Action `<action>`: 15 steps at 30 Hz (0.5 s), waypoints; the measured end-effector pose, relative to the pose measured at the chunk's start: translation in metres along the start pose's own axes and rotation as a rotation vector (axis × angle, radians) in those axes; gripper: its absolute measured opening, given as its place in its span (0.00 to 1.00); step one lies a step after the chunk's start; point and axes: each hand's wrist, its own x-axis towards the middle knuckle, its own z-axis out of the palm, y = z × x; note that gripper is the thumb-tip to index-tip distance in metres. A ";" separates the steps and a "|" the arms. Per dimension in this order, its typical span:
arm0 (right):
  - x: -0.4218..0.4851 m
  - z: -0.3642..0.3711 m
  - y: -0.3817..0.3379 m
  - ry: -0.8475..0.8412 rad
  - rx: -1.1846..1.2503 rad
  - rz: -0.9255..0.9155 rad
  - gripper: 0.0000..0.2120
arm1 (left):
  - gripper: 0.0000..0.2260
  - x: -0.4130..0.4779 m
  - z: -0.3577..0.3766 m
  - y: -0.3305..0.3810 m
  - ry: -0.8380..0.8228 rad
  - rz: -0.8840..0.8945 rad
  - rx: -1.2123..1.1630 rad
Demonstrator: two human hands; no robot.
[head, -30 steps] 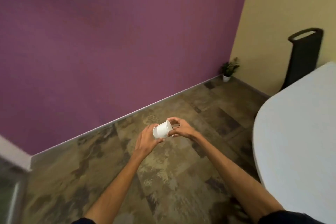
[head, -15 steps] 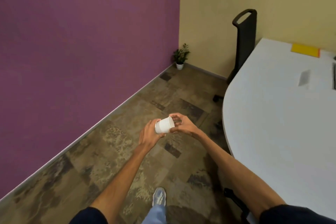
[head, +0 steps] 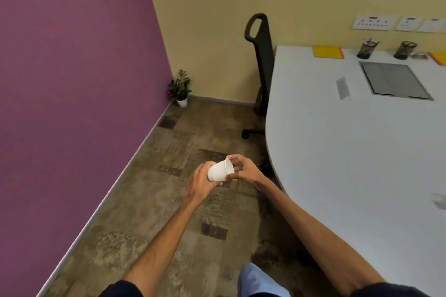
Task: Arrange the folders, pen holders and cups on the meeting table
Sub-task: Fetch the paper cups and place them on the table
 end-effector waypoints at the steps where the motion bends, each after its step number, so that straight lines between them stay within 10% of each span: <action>1: 0.007 -0.007 0.002 0.020 -0.002 0.006 0.29 | 0.30 0.014 0.003 0.003 -0.016 0.016 0.001; 15: 0.177 -0.153 0.044 0.173 0.069 0.118 0.28 | 0.30 0.256 0.068 0.073 -0.197 0.154 0.005</action>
